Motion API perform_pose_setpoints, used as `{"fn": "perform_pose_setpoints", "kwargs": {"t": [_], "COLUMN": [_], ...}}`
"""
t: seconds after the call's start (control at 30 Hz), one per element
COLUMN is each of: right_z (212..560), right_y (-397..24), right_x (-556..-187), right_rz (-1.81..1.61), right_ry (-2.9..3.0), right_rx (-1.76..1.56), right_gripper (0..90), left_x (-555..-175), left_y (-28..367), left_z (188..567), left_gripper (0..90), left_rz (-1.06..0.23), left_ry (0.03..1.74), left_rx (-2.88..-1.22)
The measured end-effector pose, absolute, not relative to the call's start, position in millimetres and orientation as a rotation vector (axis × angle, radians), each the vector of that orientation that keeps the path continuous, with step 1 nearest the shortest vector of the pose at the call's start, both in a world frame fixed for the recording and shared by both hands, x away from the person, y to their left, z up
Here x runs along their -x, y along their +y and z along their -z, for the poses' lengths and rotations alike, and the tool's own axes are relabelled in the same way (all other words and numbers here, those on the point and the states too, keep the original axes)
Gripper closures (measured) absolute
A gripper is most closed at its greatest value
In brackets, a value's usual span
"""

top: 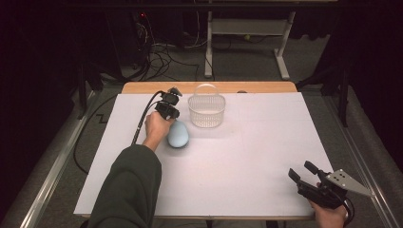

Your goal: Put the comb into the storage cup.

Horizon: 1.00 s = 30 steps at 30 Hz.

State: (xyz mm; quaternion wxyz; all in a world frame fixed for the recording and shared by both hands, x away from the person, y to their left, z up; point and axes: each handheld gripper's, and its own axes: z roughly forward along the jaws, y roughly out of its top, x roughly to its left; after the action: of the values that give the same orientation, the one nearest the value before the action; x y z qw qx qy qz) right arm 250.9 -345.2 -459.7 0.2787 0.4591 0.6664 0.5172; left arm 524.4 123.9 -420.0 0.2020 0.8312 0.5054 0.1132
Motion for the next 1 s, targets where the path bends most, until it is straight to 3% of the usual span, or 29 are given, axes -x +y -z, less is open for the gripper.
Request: {"fn": "perform_pose_setpoints", "kwargs": {"t": [1.0], "right_z": [459], "right_y": [-345], "right_x": [-250], "right_rz": [-1.389], "right_ry": [1.782], "right_rx": [-1.235], "right_gripper": [30.6], "left_x": [-527], "left_y": [135], "left_z": [423], "left_gripper": [89.3], "left_rz": [-0.376], "left_ry": [1.437], "left_rx": [-2.362]}}
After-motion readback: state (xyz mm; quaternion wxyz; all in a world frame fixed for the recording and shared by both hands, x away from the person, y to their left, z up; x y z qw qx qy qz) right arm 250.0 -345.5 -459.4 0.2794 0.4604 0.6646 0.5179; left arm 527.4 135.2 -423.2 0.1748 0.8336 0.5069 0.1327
